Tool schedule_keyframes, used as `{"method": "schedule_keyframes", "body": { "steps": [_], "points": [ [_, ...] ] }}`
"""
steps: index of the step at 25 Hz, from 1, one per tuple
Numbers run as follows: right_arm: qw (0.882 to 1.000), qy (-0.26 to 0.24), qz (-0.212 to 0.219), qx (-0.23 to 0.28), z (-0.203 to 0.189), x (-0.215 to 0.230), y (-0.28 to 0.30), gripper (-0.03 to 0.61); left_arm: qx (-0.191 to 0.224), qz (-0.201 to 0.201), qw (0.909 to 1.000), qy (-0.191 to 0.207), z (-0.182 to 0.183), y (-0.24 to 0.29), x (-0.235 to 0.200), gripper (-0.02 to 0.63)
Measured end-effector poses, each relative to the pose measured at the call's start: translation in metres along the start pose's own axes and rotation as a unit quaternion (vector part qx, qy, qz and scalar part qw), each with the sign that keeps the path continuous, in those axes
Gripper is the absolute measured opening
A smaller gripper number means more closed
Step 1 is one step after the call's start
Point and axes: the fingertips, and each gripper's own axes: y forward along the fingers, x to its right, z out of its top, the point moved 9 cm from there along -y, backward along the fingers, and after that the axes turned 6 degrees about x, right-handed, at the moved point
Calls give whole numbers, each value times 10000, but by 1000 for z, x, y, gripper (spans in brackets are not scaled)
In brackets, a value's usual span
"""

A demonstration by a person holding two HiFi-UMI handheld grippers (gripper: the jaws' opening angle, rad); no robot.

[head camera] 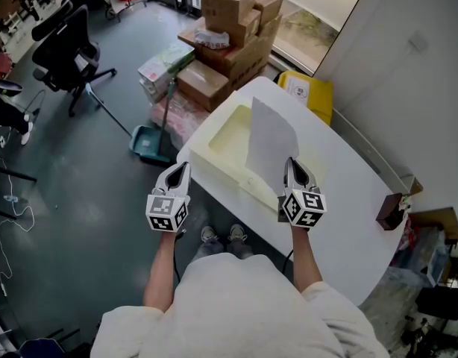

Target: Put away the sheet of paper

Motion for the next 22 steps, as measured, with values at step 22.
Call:
{"method": "schedule_keyframes", "body": {
  "steps": [22],
  "points": [
    [9862,612,-885,-1258,-91,57,1,2,-119,-11,9999,36,-3,8,-5,3]
  ]
}}
